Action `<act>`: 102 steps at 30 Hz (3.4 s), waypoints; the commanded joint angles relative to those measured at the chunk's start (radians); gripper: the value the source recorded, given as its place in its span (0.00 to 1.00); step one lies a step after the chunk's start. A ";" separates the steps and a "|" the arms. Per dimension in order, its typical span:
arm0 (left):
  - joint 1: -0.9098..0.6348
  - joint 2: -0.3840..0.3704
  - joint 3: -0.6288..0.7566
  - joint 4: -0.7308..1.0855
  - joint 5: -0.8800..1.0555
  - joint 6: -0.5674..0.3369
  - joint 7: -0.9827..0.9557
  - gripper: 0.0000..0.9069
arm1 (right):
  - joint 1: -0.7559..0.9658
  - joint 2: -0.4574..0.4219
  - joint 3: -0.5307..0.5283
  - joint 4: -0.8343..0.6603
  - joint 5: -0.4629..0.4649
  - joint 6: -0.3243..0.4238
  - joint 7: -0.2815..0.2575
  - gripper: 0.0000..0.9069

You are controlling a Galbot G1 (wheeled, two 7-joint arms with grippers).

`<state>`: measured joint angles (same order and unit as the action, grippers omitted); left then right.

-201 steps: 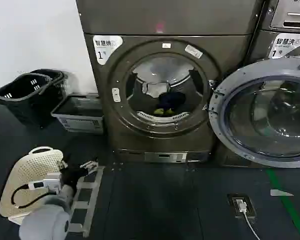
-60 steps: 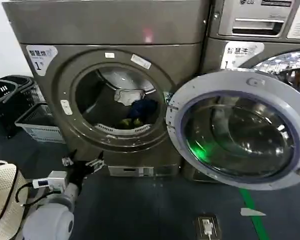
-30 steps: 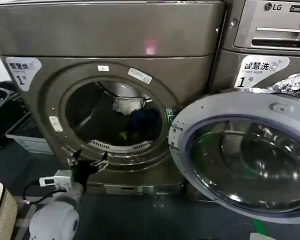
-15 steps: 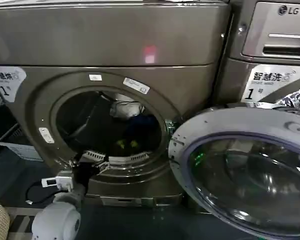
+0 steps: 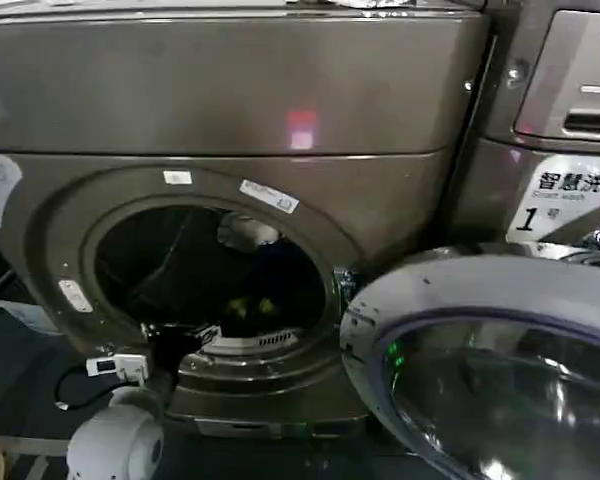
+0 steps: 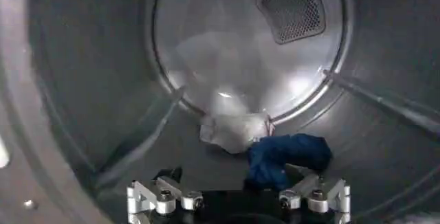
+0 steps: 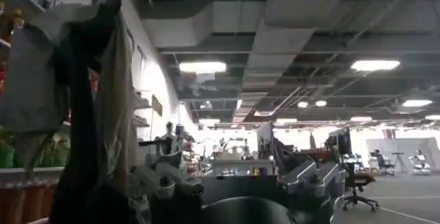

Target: Grasp the clothes from the dryer.

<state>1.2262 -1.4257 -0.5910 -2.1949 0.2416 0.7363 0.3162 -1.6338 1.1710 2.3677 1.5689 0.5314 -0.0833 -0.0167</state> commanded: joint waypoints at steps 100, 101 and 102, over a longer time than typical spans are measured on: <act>-0.536 0.008 0.039 0.671 0.595 -0.705 0.657 0.00 | 0.017 -0.006 -0.059 0.032 -0.004 0.010 -0.013 1.00; -0.531 0.006 0.038 0.661 0.567 -0.693 0.574 0.00 | 0.016 -0.006 -0.059 0.033 -0.004 0.009 -0.012 1.00; -0.528 0.000 0.045 0.654 0.529 -0.658 0.473 0.00 | 0.016 -0.007 -0.059 0.033 -0.004 0.008 -0.012 1.00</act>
<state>0.6886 -1.4150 -0.5460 -1.4719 1.0181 -0.0335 1.2225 -1.6171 1.1654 2.3080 1.6007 0.5257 -0.0736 -0.0281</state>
